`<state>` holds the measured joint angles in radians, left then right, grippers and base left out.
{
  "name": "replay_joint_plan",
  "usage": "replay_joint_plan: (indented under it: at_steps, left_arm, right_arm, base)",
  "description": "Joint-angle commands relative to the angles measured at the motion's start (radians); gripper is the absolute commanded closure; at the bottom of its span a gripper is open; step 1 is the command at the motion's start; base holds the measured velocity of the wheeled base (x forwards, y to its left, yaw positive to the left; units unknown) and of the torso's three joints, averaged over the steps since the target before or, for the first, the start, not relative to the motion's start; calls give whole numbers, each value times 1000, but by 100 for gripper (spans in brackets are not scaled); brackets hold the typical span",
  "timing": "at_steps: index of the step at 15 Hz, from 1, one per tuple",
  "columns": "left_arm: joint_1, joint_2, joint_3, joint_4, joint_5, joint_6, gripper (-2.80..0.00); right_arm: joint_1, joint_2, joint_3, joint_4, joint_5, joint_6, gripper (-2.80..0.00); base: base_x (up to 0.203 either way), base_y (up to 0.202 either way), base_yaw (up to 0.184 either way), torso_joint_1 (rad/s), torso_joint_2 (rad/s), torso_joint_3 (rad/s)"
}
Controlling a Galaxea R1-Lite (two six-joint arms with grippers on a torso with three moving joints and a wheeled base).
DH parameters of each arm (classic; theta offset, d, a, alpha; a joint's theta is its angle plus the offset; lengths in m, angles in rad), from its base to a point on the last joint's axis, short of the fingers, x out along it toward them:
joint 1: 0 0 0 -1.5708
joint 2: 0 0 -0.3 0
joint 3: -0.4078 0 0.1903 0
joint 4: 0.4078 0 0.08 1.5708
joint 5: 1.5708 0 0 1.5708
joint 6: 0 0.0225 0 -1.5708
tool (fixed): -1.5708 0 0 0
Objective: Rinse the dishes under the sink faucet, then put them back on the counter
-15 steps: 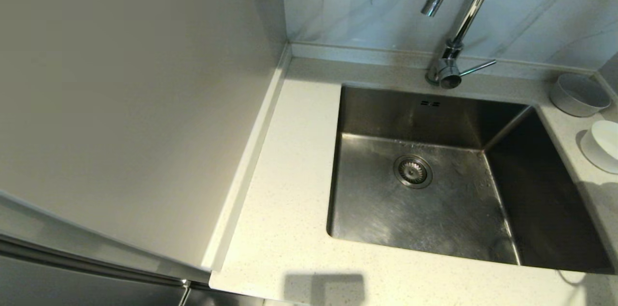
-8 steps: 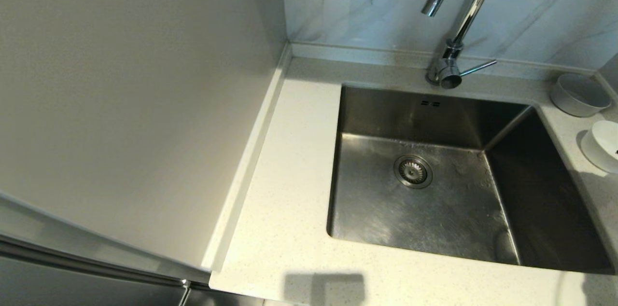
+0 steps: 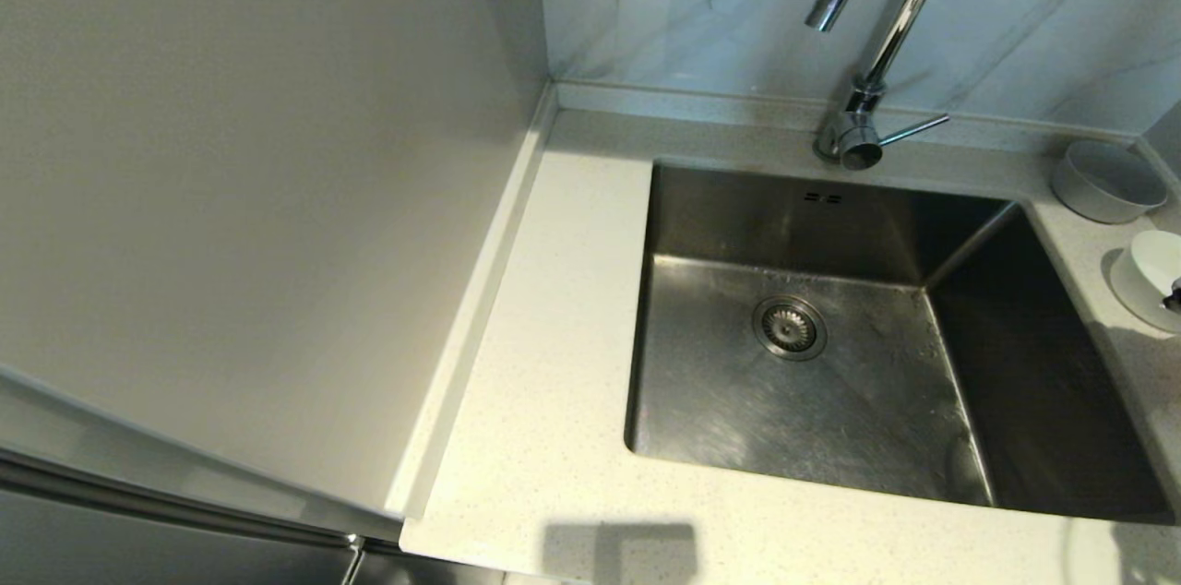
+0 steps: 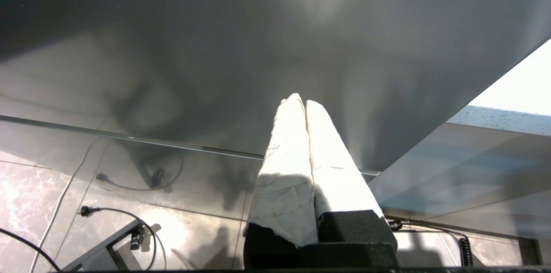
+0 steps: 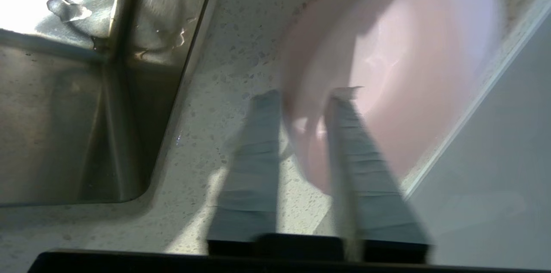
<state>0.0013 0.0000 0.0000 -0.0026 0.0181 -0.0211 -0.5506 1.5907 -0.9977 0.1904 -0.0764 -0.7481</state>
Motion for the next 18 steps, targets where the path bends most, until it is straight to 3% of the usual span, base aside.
replay_joint_plan:
  at_steps: [1,7,10,13,14,18]
  left_arm:
    - [0,-3,0,0,0,0,0]
    - [0,-3,0,0,0,0,0]
    - [0,-3,0,0,0,0,0]
    - [0,-3,0,0,-1,0,0]
    - [0,-3,0,0,0,0,0]
    - [0,-3,0,0,0,0,0]
  right_arm:
    - [0,6,-5,1,-3,0,-280]
    - [0,-70,-16,-53,3,6,-280]
    - [7,-169,-8,-53,52,6,-280]
    - [87,-231,-2,-56,84,55,-280]
    - [126,-258,-6,-57,85,83,0]
    - [243,-384,0,-57,85,190,0]
  base:
    - [0,0,0,0,0,0]
    - [0,0,0,0,0,0]
    - [0,0,0,0,0,0]
    - [0,0,0,0,0,0]
    - [0,0,0,0,0,0]
    - [0,0,0,0,0,0]
